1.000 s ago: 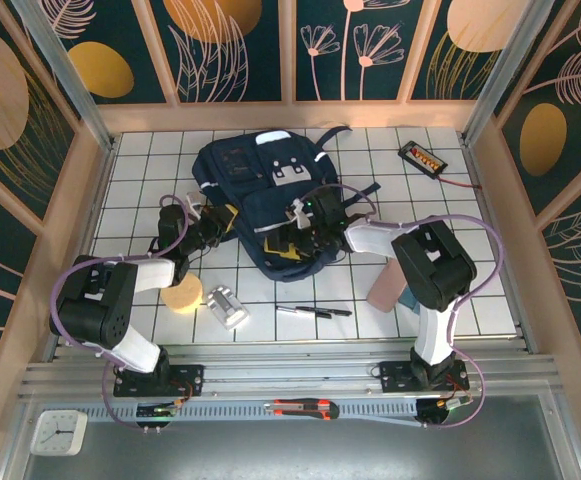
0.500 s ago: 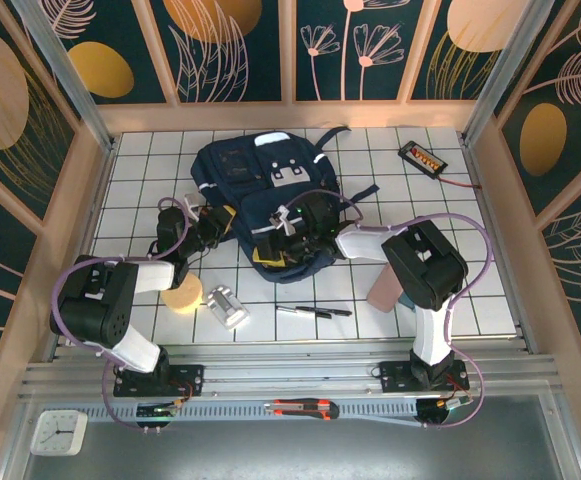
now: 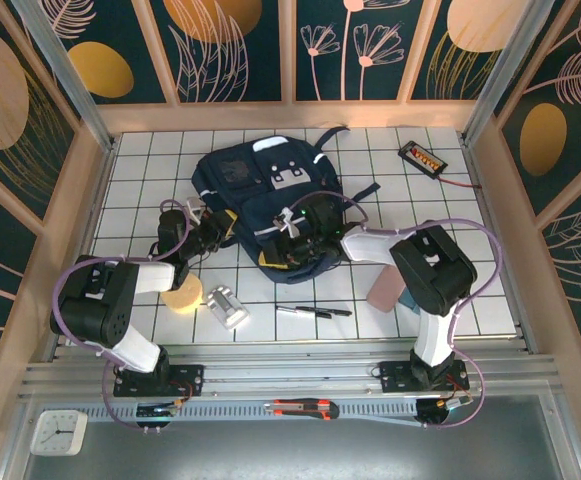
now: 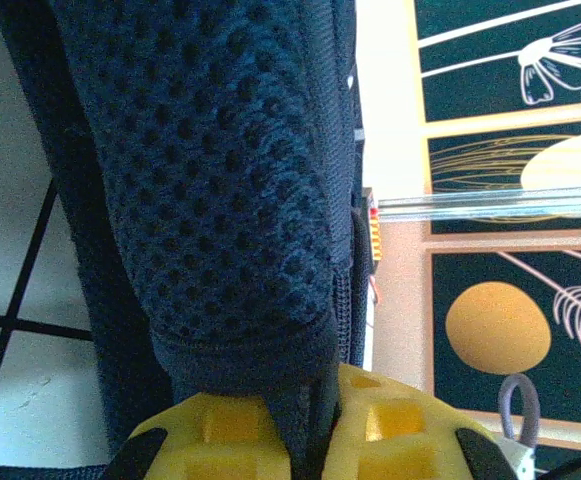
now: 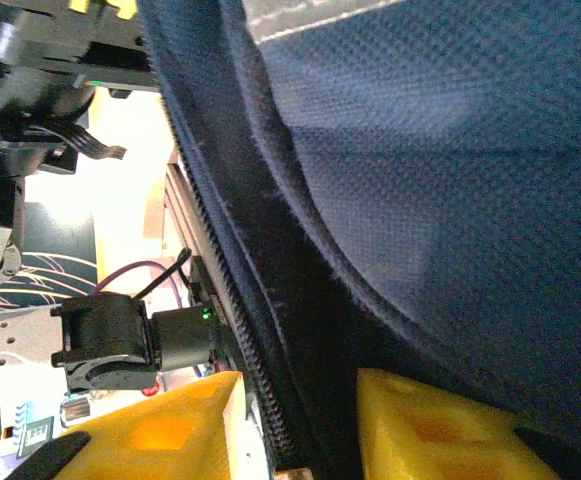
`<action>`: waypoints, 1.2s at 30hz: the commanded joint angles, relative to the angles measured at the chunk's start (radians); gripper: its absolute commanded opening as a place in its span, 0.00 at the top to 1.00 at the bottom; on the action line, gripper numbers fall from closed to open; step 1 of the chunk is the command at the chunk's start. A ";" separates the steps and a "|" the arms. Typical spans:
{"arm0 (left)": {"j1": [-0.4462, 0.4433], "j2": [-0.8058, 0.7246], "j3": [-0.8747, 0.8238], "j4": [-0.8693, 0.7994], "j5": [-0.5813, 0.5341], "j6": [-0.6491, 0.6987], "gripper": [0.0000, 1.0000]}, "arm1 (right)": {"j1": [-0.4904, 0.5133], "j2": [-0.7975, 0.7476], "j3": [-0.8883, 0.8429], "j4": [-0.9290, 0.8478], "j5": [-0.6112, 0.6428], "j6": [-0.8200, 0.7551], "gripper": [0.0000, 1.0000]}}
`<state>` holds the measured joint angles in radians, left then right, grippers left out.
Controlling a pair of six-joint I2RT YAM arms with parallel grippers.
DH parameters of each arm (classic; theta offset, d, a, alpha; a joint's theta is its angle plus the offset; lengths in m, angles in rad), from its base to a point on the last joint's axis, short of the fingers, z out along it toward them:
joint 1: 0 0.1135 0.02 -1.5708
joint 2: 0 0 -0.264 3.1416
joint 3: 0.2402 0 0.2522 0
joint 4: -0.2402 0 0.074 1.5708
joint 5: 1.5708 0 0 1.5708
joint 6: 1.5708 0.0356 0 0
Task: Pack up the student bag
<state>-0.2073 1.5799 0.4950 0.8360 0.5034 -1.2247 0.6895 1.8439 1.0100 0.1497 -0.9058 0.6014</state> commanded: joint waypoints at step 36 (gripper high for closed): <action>0.025 -0.060 -0.043 -0.014 0.012 0.052 0.78 | -0.077 -0.081 -0.039 -0.242 -0.010 -0.159 0.53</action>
<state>-0.1913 1.5467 0.4561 0.7769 0.5148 -1.1698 0.6121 1.7573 0.9661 -0.0296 -0.9482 0.4934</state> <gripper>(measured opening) 0.099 0.472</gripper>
